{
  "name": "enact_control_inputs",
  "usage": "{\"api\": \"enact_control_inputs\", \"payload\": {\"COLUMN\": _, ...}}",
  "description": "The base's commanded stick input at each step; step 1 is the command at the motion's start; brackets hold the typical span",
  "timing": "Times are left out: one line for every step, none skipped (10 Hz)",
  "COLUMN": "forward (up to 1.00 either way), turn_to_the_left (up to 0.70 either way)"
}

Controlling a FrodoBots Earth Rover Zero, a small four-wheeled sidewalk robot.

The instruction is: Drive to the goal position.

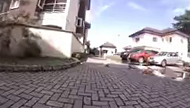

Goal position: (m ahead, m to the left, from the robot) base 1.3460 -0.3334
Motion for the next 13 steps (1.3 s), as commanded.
{"api": "enact_control_inputs", "payload": {"forward": 0.69, "turn_to_the_left": 0.03}}
{"api": "enact_control_inputs", "payload": {"forward": 0.69, "turn_to_the_left": 0.03}}
{"api": "enact_control_inputs", "payload": {"forward": 0.69, "turn_to_the_left": 0.03}}
{"api": "enact_control_inputs", "payload": {"forward": 0.69, "turn_to_the_left": 0.03}}
{"api": "enact_control_inputs", "payload": {"forward": 0.69, "turn_to_the_left": 0.03}}
{"api": "enact_control_inputs", "payload": {"forward": 0.69, "turn_to_the_left": 0.03}}
{"api": "enact_control_inputs", "payload": {"forward": 0.69, "turn_to_the_left": 0.03}}
{"api": "enact_control_inputs", "payload": {"forward": 0.69, "turn_to_the_left": 0.03}}
{"api": "enact_control_inputs", "payload": {"forward": 0.69, "turn_to_the_left": 0.03}}
{"api": "enact_control_inputs", "payload": {"forward": 0.69, "turn_to_the_left": 0.03}}
{"api": "enact_control_inputs", "payload": {"forward": 0.69, "turn_to_the_left": 0.03}}
{"api": "enact_control_inputs", "payload": {"forward": 0.69, "turn_to_the_left": 0.03}}
{"api": "enact_control_inputs", "payload": {"forward": 0.69, "turn_to_the_left": 0.03}}
